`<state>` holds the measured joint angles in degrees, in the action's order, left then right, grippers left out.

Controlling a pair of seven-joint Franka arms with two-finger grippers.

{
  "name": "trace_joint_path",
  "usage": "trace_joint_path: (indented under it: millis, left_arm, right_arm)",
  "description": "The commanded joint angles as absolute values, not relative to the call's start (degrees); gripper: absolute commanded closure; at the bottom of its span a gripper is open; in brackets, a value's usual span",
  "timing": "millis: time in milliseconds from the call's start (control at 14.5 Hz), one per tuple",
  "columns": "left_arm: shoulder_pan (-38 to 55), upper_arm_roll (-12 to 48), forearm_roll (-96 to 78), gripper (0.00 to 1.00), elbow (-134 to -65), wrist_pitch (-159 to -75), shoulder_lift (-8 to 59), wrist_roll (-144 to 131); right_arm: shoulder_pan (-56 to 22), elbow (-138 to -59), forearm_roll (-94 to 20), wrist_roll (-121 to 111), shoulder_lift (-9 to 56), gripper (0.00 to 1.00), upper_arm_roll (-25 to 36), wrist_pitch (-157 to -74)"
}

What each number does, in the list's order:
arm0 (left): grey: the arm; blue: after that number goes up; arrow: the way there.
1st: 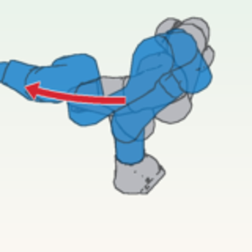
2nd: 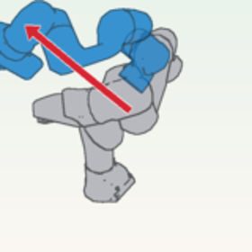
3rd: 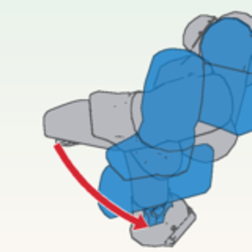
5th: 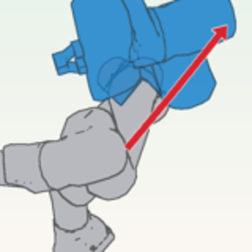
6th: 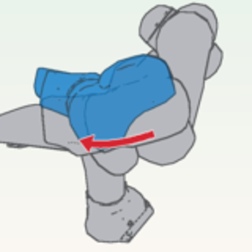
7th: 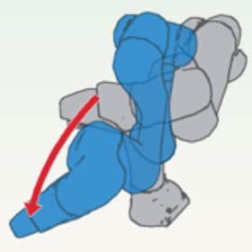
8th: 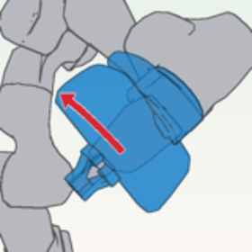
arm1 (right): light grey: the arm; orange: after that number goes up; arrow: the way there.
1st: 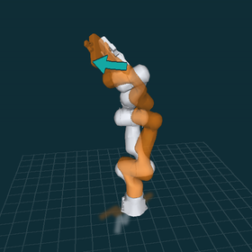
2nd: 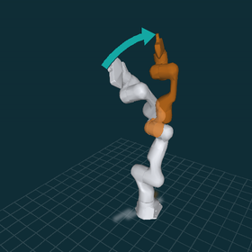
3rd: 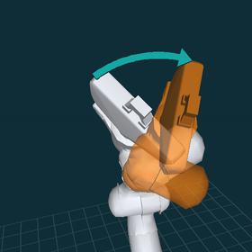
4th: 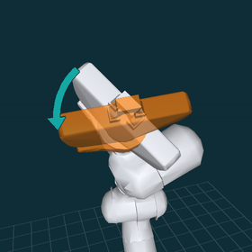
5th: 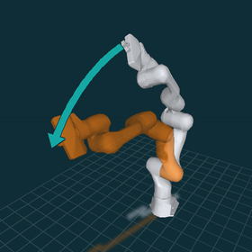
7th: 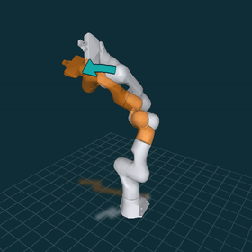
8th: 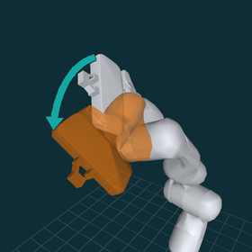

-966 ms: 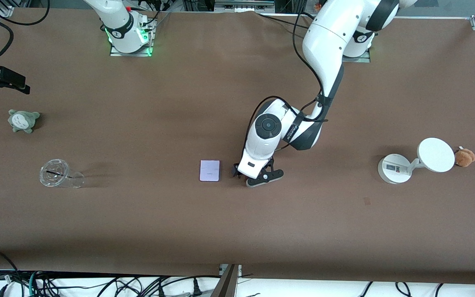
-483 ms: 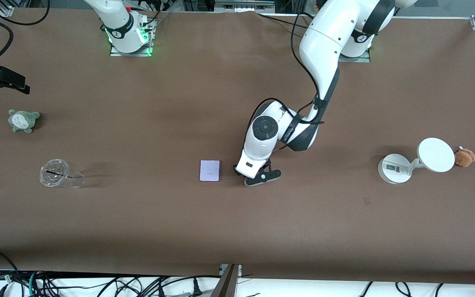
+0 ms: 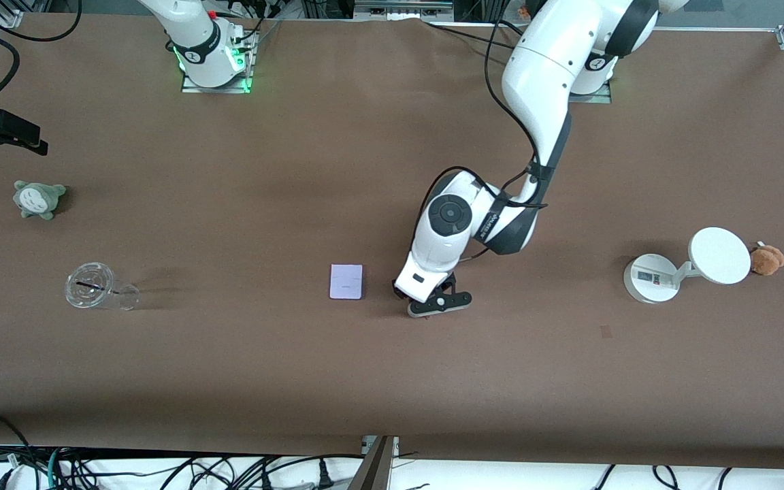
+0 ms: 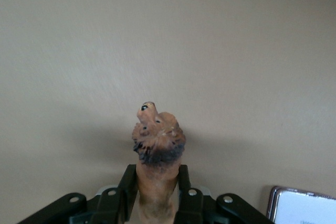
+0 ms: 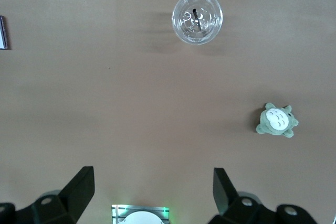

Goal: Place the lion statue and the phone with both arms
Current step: 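Close the left gripper on the lion statue and lift it, then carry the lion toward the lamp while the right gripper reaches the phone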

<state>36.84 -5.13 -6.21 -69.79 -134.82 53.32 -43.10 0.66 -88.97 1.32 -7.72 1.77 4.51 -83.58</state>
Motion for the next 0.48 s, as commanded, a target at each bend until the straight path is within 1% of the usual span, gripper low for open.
trace_joint_path:
  millis: [0,207,414]
  left_arm:
    - [33.1,-4.4,-5.0,1.00,-74.4,-133.9,48.1,-36.7]
    - [30.0,-4.4,-4.9,1.00,-81.3,-132.7,42.5,-31.4]
    - [25.2,-4.3,-5.1,1.00,-90.1,-132.5,35.6,-22.4]
  right_arm:
    - [0.3,-87.6,0.3,-7.3,2.2,0.00,3.4,-83.2]
    - [-0.5,-87.6,0.3,-4.9,2.8,0.00,1.5,-83.8]
    - [-3.9,-87.6,-0.2,-1.3,3.8,0.00,1.3,-84.6]
